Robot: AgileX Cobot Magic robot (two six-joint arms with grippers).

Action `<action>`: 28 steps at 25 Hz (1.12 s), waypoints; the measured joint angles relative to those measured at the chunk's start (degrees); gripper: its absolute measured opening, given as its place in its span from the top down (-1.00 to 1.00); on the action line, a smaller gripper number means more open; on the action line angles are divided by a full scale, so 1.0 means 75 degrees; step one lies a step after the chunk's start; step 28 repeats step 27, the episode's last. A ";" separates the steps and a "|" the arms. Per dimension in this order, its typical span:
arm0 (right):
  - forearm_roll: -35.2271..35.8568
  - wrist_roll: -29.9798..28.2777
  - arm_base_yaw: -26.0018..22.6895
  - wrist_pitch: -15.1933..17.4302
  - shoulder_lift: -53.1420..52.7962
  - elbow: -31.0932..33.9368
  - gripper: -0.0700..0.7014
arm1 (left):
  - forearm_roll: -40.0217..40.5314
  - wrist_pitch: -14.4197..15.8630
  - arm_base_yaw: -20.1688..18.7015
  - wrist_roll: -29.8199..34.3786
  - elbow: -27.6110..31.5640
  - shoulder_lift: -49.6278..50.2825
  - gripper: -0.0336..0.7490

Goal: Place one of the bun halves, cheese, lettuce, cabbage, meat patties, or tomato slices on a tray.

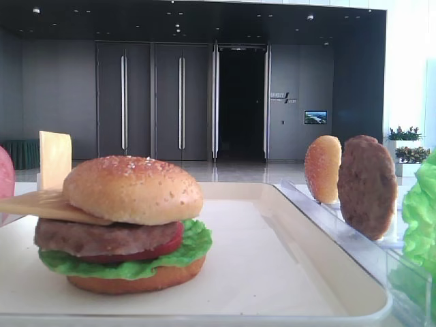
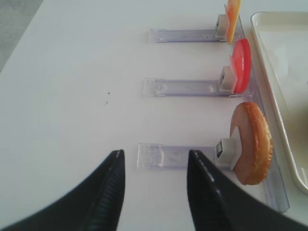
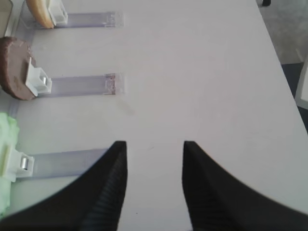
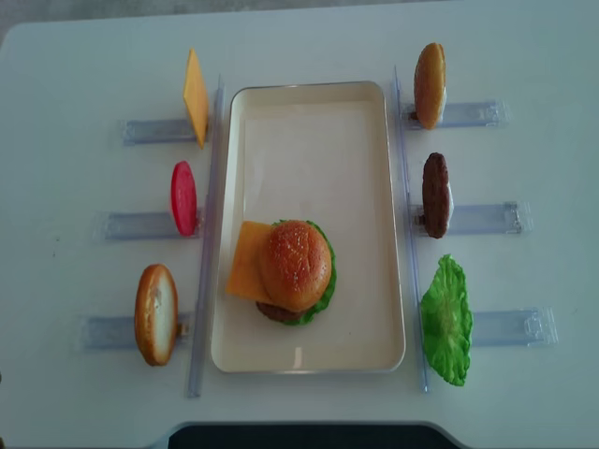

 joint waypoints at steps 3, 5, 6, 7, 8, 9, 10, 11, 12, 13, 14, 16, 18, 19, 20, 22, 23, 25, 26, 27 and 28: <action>0.0000 0.0000 0.0000 0.0037 -0.1019 0.0474 0.12 | 0.0000 0.0000 0.0000 0.0000 0.0000 0.0000 0.08; 0.0000 0.0000 0.0000 0.0016 -0.1570 0.0521 0.12 | 0.0000 0.0000 0.0000 0.0000 0.0000 0.0000 0.08; 0.0000 0.0000 0.0000 0.0008 -0.1757 0.0529 0.12 | 0.0000 0.0000 0.0000 0.0000 0.0000 0.0000 0.08; 0.0000 0.0000 0.0000 0.0002 -0.1935 0.0529 0.12 | 0.0000 0.0000 0.0000 0.0000 0.0000 0.0000 0.08; 0.0000 0.0000 0.0000 0.0014 -0.2062 0.0536 0.12 | 0.0000 0.0000 0.0000 0.0000 0.0000 0.0000 0.08; 0.0000 0.0000 0.0000 0.0033 -0.2142 0.0536 0.12 | 0.0000 0.0000 0.0000 0.0000 0.0000 0.0000 0.08; 0.0000 0.0000 0.0000 0.0053 -0.2206 0.0555 0.12 | 0.0000 0.0000 0.0000 0.0000 0.0000 0.0000 0.08; 0.0000 0.0000 0.0000 0.0071 -0.2271 0.0573 0.12 | 0.0000 0.0000 0.0000 0.0000 0.0000 0.0000 0.08; 0.0000 0.0000 0.0000 0.0120 -0.2322 0.0571 0.12 | 0.0000 0.0000 0.0000 0.0000 0.0000 0.0000 0.08; 0.0000 0.0000 0.0000 0.0136 -0.2342 0.0582 0.12 | 0.0000 0.0000 0.0000 0.0000 0.0000 0.0000 0.08; 0.0024 0.0000 0.0000 0.0152 -0.2349 0.0600 0.12 | 0.0000 0.0000 0.0000 0.0000 0.0000 0.0000 0.08; 0.0061 0.0000 0.0000 0.0227 -0.2370 0.0654 0.12 | 0.0000 0.0000 0.0000 0.0000 0.0000 0.0000 0.08; 0.0069 0.0000 0.0000 0.0254 -0.2375 0.0661 0.12 | 0.0000 0.0000 0.0000 0.0000 0.0000 0.0000 0.08; 0.0069 0.0000 0.0000 0.0264 -0.2375 0.0669 0.12 | 0.0000 0.0000 0.0000 0.0000 0.0000 0.0000 0.08; 0.0069 0.0000 0.0000 0.0273 -0.2375 0.0675 0.12 | 0.0000 0.0000 0.0000 0.0000 0.0000 0.0000 0.08; 0.0075 0.0000 0.0000 0.0287 -0.2375 0.0685 0.12 | 0.0000 0.0000 0.0000 0.0000 0.0000 0.0000 0.08; 0.0075 0.0000 0.0000 0.0287 -0.2375 0.0685 0.12 | 0.0000 0.0000 0.0000 0.0000 0.0000 0.0000 0.08; 0.0075 0.0000 0.0000 0.0287 -0.2375 0.0708 0.12 | 0.0000 0.0000 0.0000 0.0000 0.0000 0.0000 0.08; 0.0075 0.0000 0.0000 0.0302 -0.2375 0.0709 0.12 | 0.0000 0.0000 0.0000 0.0000 0.0000 0.0000 0.08; 0.0075 0.0000 0.0000 0.0303 -0.2375 0.0709 0.12 | 0.0000 0.0000 0.0000 0.0000 0.0000 0.0000 0.08; 0.0075 0.0000 0.0000 0.0303 -0.2375 0.0709 0.12 | 0.0000 0.0000 0.0000 0.0000 0.0000 0.0000 0.08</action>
